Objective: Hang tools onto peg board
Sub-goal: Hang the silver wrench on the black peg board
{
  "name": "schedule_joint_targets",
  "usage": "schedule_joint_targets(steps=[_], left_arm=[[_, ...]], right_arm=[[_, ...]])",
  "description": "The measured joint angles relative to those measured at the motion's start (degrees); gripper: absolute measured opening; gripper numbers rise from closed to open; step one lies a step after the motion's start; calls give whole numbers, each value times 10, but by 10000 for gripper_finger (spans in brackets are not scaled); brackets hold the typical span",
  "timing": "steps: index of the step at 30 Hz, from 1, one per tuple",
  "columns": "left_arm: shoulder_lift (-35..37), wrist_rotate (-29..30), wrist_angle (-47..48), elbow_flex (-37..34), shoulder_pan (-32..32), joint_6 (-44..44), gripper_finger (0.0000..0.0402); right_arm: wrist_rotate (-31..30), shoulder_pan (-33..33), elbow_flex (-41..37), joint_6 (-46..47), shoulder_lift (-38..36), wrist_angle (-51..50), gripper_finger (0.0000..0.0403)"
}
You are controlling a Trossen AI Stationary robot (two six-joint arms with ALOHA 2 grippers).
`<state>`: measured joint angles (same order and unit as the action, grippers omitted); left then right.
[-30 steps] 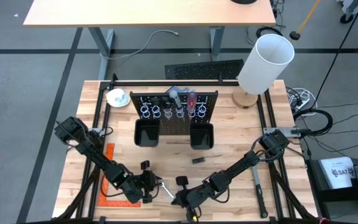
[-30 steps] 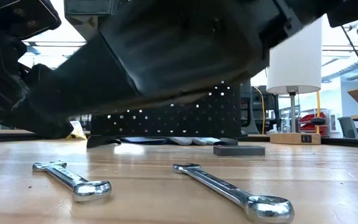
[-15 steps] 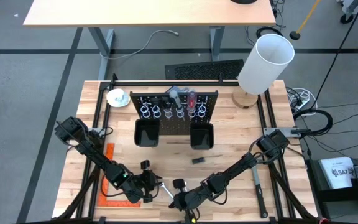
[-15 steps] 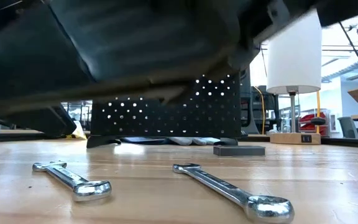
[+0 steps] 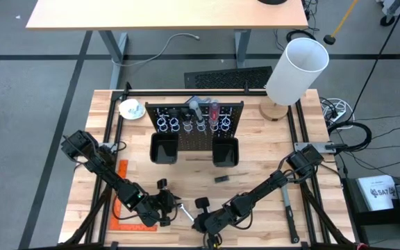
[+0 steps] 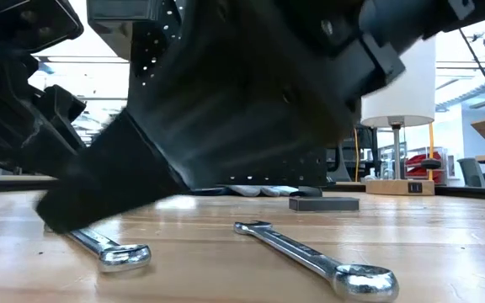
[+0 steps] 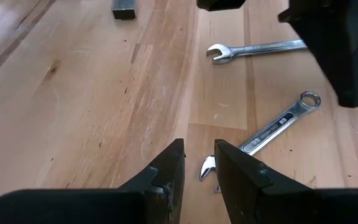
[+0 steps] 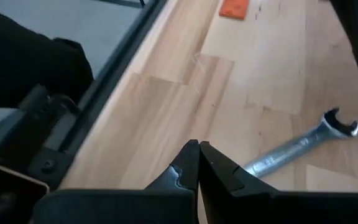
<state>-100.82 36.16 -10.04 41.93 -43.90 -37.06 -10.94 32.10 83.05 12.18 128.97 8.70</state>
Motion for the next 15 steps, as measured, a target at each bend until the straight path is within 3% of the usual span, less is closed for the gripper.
schedule_joint_targets(steps=[15], left_arm=[[0,-1,0,0,0,0,98]], right_arm=[[-40,0,0,-3,-12,-44,0]])
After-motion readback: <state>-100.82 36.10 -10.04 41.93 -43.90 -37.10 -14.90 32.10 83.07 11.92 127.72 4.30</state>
